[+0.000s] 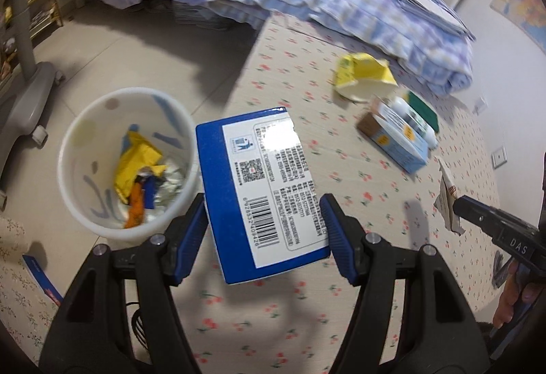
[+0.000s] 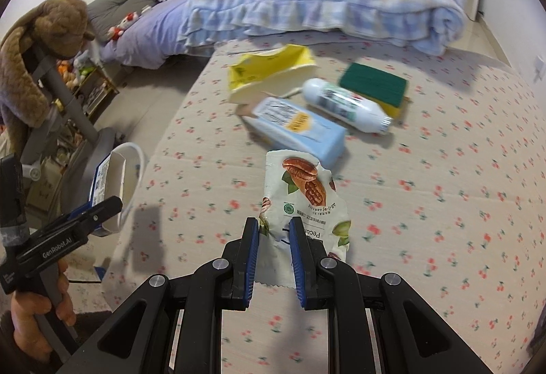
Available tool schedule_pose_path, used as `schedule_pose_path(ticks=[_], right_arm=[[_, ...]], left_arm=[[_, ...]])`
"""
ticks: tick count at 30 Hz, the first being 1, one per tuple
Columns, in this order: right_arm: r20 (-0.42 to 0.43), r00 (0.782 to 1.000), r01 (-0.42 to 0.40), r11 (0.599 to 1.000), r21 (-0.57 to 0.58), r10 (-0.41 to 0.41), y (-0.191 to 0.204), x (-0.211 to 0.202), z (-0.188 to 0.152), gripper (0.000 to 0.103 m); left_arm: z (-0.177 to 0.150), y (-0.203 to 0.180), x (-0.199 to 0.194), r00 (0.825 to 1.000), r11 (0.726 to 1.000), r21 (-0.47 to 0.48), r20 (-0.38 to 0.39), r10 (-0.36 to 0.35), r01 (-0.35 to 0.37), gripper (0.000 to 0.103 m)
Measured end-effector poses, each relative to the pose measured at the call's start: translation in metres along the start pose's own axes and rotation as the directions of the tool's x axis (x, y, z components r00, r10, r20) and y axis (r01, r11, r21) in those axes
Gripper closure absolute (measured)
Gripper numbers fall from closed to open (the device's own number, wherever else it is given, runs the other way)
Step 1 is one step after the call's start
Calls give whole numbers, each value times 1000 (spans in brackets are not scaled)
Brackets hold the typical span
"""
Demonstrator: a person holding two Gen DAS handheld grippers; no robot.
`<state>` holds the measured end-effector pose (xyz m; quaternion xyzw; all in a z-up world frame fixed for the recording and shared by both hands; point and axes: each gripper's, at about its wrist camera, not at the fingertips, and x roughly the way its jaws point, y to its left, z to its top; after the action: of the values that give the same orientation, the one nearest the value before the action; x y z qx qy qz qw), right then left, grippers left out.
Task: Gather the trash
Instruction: 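Drop the blue box into the wastebasket with the left tool while the right tool drops the snack bag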
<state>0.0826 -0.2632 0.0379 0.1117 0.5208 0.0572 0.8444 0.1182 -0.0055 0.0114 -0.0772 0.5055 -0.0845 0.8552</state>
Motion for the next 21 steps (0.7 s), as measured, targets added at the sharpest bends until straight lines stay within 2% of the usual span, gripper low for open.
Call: schedule_pose_path(ticks=[12, 19, 21], right_arm=[[-32, 999, -44, 995, -86, 41, 69, 31, 18, 84], [-45, 996, -78, 988, -130, 73, 106, 50, 24, 84], [-48, 995, -98, 986, -135, 92, 115, 54, 25, 84]], left_arm=[[12, 80, -7, 999, 992, -122, 9, 42, -41, 36], [23, 113, -1, 998, 983, -175, 8, 65, -62, 36], [27, 117, 2, 997, 984, -163, -6, 71, -71, 31]])
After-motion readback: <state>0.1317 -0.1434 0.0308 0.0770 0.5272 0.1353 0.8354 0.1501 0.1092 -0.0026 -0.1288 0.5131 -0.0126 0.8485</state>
